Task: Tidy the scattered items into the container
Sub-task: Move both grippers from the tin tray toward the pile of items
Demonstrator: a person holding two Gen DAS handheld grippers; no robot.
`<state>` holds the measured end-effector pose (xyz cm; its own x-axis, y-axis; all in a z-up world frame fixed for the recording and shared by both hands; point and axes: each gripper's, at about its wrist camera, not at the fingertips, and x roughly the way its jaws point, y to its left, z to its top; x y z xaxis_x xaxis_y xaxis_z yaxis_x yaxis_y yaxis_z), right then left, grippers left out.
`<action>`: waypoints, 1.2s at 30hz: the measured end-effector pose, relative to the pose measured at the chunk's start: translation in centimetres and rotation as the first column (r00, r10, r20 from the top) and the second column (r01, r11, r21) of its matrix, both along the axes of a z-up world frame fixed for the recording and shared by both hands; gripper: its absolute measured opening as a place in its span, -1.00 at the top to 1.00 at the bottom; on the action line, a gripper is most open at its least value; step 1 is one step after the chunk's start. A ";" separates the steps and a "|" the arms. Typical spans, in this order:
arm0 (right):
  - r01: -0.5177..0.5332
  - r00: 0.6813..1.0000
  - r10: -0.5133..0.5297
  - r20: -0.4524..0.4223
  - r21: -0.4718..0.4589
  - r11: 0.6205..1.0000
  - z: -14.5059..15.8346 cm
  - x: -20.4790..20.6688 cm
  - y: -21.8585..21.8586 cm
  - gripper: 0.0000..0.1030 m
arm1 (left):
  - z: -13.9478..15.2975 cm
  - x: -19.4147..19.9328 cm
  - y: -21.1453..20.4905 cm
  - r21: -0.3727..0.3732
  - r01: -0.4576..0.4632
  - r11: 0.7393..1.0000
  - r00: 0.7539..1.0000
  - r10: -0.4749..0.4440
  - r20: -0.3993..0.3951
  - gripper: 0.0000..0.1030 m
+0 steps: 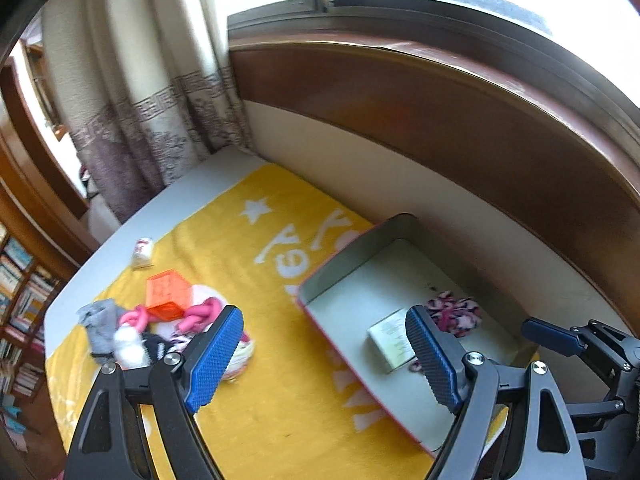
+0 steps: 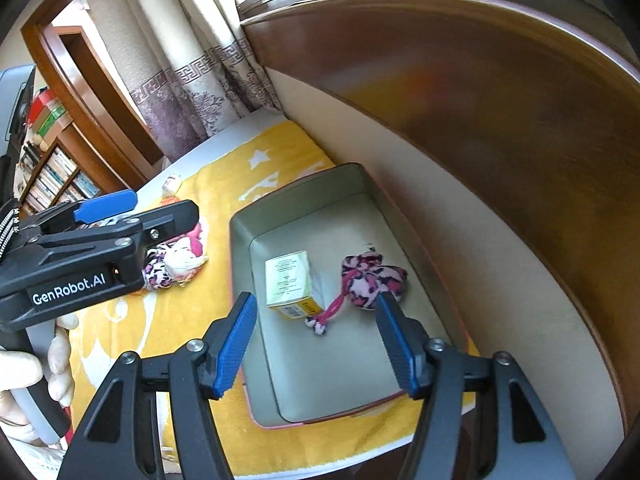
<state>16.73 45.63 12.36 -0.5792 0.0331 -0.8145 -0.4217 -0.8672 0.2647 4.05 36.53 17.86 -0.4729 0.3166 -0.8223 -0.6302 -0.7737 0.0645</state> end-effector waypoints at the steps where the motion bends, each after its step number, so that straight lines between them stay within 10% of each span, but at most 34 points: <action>1: -0.006 1.000 0.006 -0.002 0.003 1.000 0.0 0.0 -0.5 -0.28 | 0.1 -0.1 -0.3 -0.003 -0.010 1.000 1.000 0.010 -0.005 -0.65; 36: -0.288 0.958 0.288 0.010 0.017 0.957 1.2 -9.1 -17.1 -0.28 | 0.1 -3.6 -21.1 -0.010 -0.372 0.928 0.928 0.371 -0.020 -0.65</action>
